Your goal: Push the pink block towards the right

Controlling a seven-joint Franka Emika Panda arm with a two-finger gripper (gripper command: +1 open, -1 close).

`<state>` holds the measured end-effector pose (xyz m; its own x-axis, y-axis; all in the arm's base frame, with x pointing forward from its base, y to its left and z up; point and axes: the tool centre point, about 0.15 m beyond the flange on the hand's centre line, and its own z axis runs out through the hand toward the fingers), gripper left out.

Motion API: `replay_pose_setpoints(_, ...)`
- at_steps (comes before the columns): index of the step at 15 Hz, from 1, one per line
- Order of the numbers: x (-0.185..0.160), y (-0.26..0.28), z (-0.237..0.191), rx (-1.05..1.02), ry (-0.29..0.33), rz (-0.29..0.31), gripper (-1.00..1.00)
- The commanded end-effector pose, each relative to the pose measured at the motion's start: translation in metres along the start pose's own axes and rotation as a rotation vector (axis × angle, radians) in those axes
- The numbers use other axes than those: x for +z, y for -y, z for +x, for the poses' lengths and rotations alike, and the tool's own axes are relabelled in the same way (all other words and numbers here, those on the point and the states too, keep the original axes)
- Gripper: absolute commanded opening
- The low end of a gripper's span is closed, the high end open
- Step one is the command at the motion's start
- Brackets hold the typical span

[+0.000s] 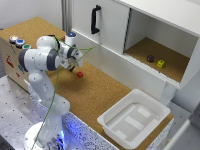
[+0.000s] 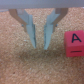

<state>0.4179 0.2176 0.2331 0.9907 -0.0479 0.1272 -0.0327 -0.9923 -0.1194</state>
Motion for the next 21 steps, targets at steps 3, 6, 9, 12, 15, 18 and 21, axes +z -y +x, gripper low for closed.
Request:
replay_pose_setpoints(3, 0.018, -0.043, 0.018, 0.005, 0.068, 0.032, -1.00)
replay_pose_setpoints(6, 0.017, -0.064, 0.017, 0.030, 0.080, 0.014, -1.00)
replay_pose_setpoints(9, 0.012, -0.080, 0.018, 0.041, 0.070, -0.008, -1.00)
replay_pose_setpoints(12, 0.003, -0.100, 0.017, 0.054, 0.056, -0.027, -1.00)
replay_pose_setpoints(15, 0.002, -0.121, 0.013, 0.062, 0.064, -0.042, -1.00)
replay_pose_setpoints(18, 0.003, -0.132, 0.006, 0.040, 0.090, -0.043, -1.00)
replay_pose_setpoints(21, 0.006, -0.136, 0.001, 0.007, 0.116, -0.047, -1.00)
